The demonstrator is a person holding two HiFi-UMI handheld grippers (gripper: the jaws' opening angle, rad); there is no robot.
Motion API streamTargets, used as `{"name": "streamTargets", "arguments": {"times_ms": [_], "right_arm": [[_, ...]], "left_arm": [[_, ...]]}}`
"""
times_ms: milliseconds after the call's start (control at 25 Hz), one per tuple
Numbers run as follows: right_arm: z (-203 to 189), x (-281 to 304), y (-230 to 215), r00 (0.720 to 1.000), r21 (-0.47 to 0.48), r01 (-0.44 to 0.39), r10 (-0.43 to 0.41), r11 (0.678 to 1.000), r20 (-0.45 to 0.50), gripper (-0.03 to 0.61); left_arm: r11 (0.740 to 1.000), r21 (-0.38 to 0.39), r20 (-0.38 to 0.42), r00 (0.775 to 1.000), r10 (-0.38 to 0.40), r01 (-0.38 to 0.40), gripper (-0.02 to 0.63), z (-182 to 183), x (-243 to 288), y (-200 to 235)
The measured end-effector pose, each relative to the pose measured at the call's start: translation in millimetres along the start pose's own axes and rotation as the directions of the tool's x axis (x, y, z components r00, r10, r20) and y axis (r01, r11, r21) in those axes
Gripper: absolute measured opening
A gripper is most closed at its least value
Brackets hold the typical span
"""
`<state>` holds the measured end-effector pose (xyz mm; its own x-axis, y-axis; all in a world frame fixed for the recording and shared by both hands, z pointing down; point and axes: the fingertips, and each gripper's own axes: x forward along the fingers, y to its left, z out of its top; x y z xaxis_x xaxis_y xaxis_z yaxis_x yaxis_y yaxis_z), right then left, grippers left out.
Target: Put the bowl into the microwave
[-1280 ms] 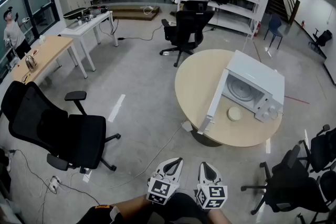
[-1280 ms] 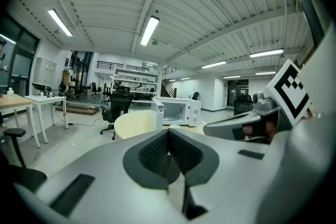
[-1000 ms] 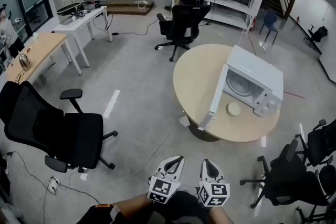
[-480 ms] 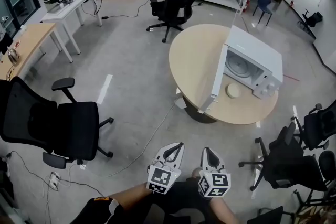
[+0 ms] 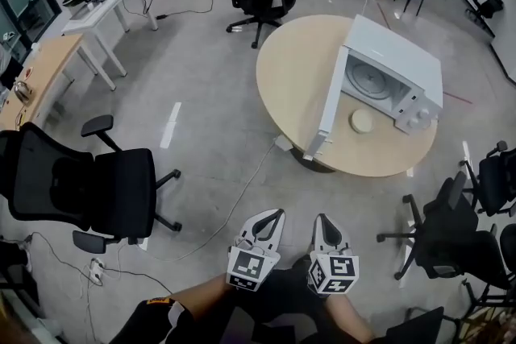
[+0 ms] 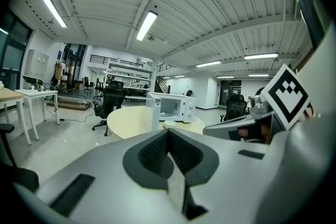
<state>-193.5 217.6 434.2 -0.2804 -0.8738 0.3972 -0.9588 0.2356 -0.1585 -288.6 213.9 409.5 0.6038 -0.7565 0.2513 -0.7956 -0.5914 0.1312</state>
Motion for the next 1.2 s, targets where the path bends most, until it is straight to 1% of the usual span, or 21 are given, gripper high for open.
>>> {"name": "streamTargets", "arguments": {"times_ms": [160, 440, 840, 1040, 1200], "right_arm": [[3, 2, -28, 1.0, 0.002, -0.012, 0.012, 1.0, 0.0, 0.015], [23, 3, -96, 0.999, -0.015, -0.037, 0.037, 0.999, 0.009, 0.015], [46, 6, -189, 0.996, -0.014, -0.08, 0.08, 0.997, 0.034, 0.015], [56, 3, -225, 0.993, -0.018, -0.107, 0.107, 0.994, 0.043, 0.015], [57, 0, -245, 0.99, -0.023, -0.13, 0.131, 0.991, 0.047, 0.015]], "left_arm": [[1.0, 0.008, -0.002, 1.0, 0.011, -0.011, 0.043, 5, 24, -15], [0.999, 0.018, 0.008, 0.999, 0.04, -0.041, 0.043, 22, 79, -54], [0.996, 0.054, 0.014, 0.997, 0.074, -0.075, 0.043, 43, 158, -109], [0.993, 0.062, 0.02, 0.995, 0.098, -0.099, 0.043, 51, 186, -134], [0.99, 0.064, 0.023, 0.992, 0.123, -0.124, 0.044, 51, 198, -150]]}}
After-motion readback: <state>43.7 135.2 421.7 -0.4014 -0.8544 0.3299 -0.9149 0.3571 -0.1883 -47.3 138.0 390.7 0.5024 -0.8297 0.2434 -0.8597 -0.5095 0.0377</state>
